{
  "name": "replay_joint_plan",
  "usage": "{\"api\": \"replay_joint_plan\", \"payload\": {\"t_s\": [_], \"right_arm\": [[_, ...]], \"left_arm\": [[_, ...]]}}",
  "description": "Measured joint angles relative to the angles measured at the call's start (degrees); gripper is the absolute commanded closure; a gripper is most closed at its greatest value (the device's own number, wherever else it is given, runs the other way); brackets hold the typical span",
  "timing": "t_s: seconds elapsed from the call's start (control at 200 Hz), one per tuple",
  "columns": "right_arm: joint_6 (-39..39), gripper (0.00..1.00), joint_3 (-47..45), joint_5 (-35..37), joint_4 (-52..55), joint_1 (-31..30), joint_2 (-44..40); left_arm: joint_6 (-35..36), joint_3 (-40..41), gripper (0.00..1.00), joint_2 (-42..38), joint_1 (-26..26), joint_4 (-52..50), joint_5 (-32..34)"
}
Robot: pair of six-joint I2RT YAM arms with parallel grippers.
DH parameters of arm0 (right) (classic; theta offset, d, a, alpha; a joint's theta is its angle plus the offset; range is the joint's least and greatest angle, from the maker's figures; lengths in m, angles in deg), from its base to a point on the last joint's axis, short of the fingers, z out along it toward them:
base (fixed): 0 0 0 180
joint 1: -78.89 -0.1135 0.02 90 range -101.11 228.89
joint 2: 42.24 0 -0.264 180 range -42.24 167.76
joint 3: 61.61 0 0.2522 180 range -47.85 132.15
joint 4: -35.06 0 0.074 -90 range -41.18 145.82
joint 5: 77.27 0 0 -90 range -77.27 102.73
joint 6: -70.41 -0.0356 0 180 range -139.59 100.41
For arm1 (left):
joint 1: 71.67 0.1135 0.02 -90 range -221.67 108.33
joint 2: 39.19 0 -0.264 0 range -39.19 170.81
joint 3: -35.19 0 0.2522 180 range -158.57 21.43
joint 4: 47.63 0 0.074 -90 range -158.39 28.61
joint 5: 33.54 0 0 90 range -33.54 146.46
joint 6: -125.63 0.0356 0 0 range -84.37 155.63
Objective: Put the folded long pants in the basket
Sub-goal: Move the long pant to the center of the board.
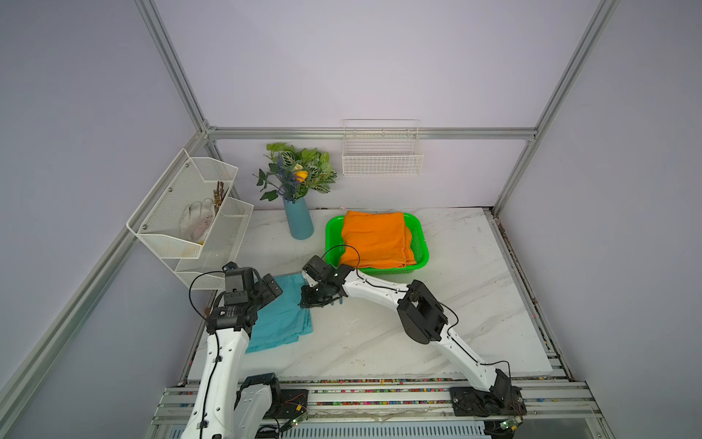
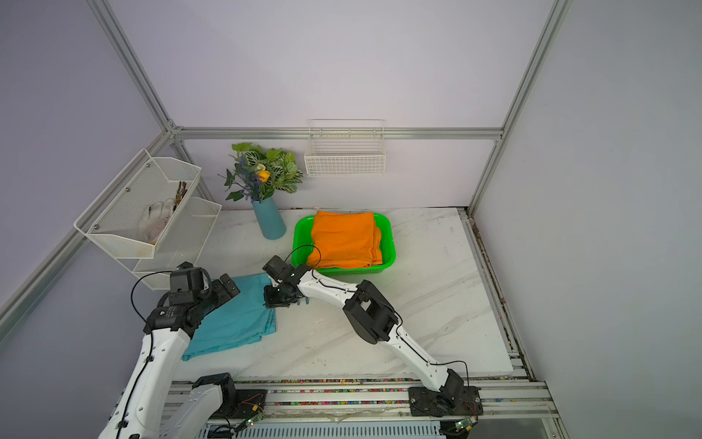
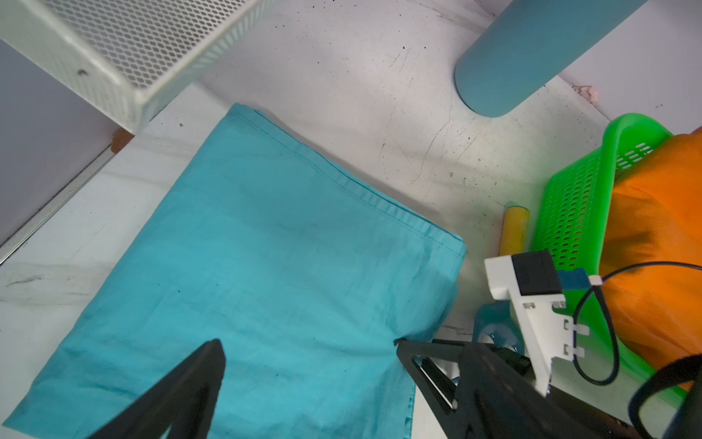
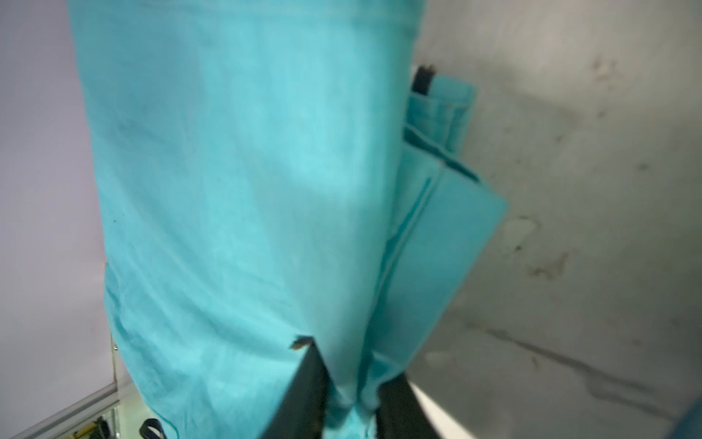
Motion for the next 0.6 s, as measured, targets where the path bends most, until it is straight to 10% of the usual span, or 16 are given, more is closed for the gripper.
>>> {"api": "replay_joint_plan", "payload": {"t_s": [0.6], "right_arm": [[9.25,0.98,-15.69,13.77,0.48,5.60,-12.90]], "left_arm": [[1.03,4.13,0.00,7.98,0.00,5.31,-8.46]]}}
